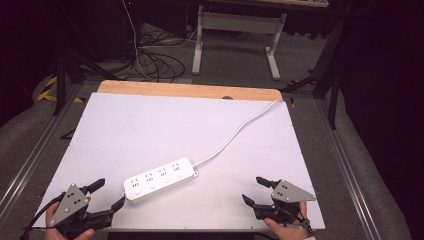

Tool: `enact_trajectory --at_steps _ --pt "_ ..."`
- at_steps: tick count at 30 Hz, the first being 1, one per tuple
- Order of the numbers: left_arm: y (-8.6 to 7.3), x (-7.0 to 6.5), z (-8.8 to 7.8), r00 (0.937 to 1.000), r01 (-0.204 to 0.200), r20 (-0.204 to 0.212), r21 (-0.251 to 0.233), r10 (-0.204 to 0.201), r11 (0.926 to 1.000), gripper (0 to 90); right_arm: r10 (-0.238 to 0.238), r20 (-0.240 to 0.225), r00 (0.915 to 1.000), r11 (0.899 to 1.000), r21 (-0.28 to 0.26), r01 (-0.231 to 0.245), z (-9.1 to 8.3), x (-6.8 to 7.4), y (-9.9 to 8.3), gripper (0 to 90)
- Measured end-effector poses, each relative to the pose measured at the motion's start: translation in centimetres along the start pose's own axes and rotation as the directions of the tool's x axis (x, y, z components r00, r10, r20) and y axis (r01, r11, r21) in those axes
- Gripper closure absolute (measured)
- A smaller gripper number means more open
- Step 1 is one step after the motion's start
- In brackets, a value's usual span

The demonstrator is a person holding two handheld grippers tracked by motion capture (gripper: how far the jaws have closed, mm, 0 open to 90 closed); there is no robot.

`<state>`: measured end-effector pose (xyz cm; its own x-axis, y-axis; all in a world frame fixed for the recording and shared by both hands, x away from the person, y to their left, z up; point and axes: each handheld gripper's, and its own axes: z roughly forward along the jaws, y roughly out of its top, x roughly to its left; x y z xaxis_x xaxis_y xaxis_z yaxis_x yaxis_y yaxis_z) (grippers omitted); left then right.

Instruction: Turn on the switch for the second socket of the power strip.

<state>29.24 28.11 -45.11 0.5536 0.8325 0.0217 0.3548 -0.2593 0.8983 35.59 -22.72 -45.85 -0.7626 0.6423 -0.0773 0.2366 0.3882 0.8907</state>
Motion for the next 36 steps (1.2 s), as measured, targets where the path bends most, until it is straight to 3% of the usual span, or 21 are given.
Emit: enact_trajectory --at_steps 21,25,27,36 --pt "0.3 -0.2 -0.4 0.9999 -0.010 0.002 -0.009 0.010 0.9999 20.7 0.000 0.005 1.0000 1.000 -0.001 0.000 0.0 -0.1 0.0 28.3" --pt "0.5 -0.2 -0.6 0.9999 -0.015 0.004 -0.025 0.015 0.9996 24.7 0.002 0.006 1.0000 1.000 0.000 -0.002 0.0 -0.1 0.0 28.3" --pt "0.7 -0.2 -0.7 0.9994 -0.011 0.033 -0.029 0.012 0.9995 29.9 0.004 0.006 1.0000 1.000 -0.001 -0.004 0.0 -0.1 0.0 28.3" --pt "1.3 -0.3 -0.9 0.9992 -0.019 0.035 -0.030 0.020 0.9994 29.3 0.002 0.003 1.0000 1.000 0.000 -0.002 0.0 0.0 0.0 28.4"
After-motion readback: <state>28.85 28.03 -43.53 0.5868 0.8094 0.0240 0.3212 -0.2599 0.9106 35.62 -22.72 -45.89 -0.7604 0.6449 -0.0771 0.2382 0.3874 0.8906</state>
